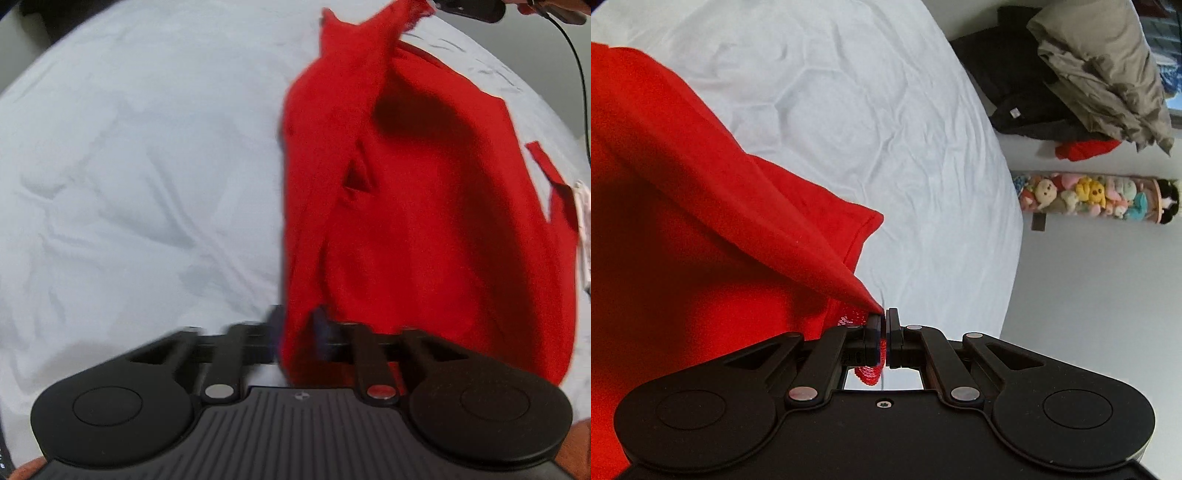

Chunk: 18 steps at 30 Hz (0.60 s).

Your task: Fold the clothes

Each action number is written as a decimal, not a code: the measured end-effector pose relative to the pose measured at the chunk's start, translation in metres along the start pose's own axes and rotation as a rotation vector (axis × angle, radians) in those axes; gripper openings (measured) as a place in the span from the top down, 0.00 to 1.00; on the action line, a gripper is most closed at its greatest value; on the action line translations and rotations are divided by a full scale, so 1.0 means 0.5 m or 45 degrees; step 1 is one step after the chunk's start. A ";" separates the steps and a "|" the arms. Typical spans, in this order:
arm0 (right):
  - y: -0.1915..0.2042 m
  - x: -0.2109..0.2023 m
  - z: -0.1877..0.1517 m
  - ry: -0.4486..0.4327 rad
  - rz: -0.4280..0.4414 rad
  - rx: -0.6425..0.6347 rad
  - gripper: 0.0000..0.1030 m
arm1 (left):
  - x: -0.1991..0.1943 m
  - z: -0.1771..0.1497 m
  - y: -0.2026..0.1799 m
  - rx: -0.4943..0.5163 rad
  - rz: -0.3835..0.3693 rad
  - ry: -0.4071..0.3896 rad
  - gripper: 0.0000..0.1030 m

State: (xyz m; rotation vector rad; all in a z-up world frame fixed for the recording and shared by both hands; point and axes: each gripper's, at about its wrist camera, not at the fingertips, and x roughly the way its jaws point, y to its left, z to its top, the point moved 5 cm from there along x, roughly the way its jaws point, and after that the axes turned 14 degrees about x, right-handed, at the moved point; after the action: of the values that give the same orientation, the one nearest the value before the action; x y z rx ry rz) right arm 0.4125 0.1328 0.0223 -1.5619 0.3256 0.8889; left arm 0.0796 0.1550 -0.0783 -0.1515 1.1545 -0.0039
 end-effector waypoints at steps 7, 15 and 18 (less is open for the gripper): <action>-0.026 -0.004 0.043 -0.066 -0.057 0.036 1.00 | -0.081 0.009 -0.039 0.178 0.120 -0.158 1.00; -0.049 -0.004 0.139 -0.241 -0.112 0.059 1.00 | -0.121 0.013 -0.094 0.317 0.090 -0.251 1.00; -0.044 0.004 0.143 -0.250 -0.093 0.027 1.00 | -0.093 0.016 -0.116 0.345 0.037 -0.234 1.00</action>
State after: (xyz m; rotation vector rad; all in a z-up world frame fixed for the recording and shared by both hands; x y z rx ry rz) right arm 0.4033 0.2050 0.0398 -1.4443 0.1368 0.9695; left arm 0.0725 0.1022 -0.0256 0.1041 0.9618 -0.1181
